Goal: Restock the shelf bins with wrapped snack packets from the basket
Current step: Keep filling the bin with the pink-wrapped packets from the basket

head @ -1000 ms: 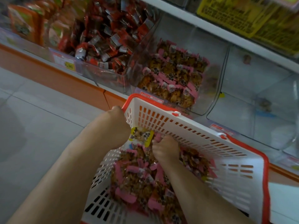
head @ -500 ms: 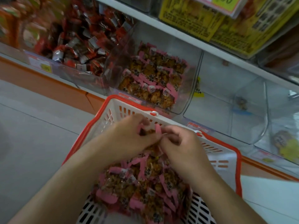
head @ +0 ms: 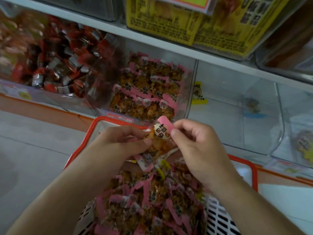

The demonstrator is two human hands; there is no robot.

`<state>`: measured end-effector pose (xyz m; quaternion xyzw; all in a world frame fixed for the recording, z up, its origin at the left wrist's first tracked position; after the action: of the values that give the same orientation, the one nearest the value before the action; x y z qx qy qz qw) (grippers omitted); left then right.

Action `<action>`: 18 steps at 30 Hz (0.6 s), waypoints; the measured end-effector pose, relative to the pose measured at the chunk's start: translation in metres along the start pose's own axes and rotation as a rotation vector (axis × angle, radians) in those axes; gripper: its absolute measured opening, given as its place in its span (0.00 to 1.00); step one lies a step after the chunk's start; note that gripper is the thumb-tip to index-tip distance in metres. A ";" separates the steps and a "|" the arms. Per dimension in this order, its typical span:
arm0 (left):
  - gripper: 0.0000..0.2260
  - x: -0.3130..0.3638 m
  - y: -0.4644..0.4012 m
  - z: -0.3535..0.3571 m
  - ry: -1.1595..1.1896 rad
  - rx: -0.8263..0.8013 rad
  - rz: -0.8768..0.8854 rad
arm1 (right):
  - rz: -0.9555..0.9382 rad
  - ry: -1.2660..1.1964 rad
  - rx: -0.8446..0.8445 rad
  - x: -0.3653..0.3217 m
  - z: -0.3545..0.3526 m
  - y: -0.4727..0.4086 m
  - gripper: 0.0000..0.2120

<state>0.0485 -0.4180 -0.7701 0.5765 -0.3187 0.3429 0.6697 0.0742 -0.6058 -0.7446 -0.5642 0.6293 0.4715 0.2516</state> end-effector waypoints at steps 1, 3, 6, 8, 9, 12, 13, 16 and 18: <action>0.05 0.000 0.000 0.002 0.001 -0.035 0.012 | 0.038 -0.065 0.005 0.003 -0.002 -0.001 0.09; 0.08 -0.001 -0.001 0.005 -0.019 -0.086 0.035 | 0.111 -0.180 0.014 0.010 -0.003 -0.001 0.07; 0.09 0.001 -0.001 0.008 0.010 -0.105 0.082 | 0.127 -0.229 0.049 0.014 -0.011 0.002 0.07; 0.12 0.004 -0.004 0.003 0.089 -0.022 0.124 | 0.131 -0.256 0.015 0.015 -0.012 0.004 0.09; 0.12 0.006 -0.005 -0.003 0.133 0.055 0.147 | 0.152 -0.282 -0.039 0.015 -0.007 0.005 0.07; 0.10 0.013 -0.003 -0.014 0.200 0.219 0.210 | 0.248 -0.308 -0.257 0.017 0.020 0.016 0.08; 0.09 0.015 -0.002 -0.013 0.180 0.228 0.218 | 0.283 -0.328 -0.307 0.018 0.030 0.020 0.10; 0.09 0.016 0.000 -0.010 0.034 0.208 0.210 | 0.327 -0.458 -0.323 0.016 0.051 0.029 0.04; 0.13 0.011 0.001 -0.007 -0.025 0.151 0.156 | 0.337 -0.484 -0.255 0.015 0.052 0.029 0.04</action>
<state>0.0540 -0.4101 -0.7619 0.6030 -0.3439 0.4098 0.5917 0.0317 -0.5695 -0.7705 -0.3508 0.5716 0.7020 0.2396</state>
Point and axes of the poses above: each hand's wrist, its own y-axis away from the middle knuckle, its own z-axis out of the palm, x = y × z, the point moved 7 cm from there along -y, towards the middle knuckle, and after that the axes turned 4 degrees about z, right-handed, at the moved point
